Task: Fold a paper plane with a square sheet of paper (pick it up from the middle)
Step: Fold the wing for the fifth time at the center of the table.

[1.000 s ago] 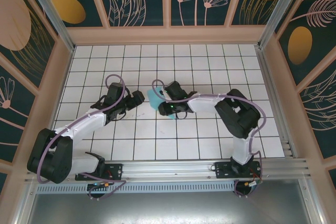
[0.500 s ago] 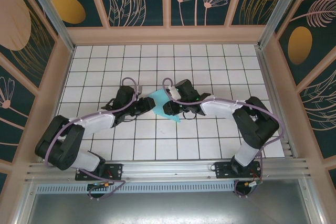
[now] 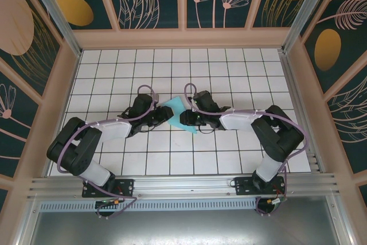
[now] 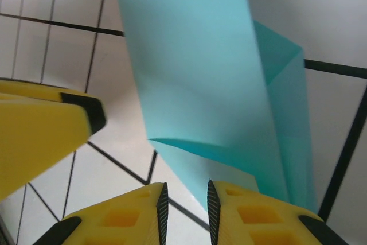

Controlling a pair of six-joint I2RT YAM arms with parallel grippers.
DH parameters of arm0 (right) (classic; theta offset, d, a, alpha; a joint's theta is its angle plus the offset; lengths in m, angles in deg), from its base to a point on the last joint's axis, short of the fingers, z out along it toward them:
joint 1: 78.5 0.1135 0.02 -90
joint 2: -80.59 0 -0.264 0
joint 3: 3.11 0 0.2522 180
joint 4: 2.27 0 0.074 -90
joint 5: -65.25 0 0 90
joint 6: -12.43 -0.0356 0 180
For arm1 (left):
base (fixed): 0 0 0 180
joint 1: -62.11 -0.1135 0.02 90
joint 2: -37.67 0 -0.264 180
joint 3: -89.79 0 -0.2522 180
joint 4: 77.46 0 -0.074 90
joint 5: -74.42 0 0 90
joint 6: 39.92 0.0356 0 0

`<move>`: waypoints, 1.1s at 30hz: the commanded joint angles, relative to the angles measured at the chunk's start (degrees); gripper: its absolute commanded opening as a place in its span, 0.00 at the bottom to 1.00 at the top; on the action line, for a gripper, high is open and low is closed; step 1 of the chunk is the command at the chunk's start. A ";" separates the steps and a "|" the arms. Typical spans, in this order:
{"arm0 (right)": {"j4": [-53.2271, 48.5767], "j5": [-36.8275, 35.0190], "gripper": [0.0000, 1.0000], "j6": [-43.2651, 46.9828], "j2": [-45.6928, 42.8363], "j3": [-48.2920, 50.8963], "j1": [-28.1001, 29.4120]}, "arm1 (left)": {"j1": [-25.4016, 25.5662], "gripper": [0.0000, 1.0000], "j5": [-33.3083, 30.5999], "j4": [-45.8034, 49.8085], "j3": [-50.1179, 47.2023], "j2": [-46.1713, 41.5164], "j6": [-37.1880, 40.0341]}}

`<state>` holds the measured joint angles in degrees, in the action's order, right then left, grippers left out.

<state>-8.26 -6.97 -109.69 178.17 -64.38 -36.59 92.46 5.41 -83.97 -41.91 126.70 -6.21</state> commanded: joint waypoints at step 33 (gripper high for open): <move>11.28 9.55 0.28 -8.49 2.05 8.30 -7.30 | 1.05 0.44 5.16 -4.62 0.98 6.75 -9.92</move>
<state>1.03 1.16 -117.32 179.88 -57.21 -43.37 93.20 9.15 -86.51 -42.04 132.34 -15.74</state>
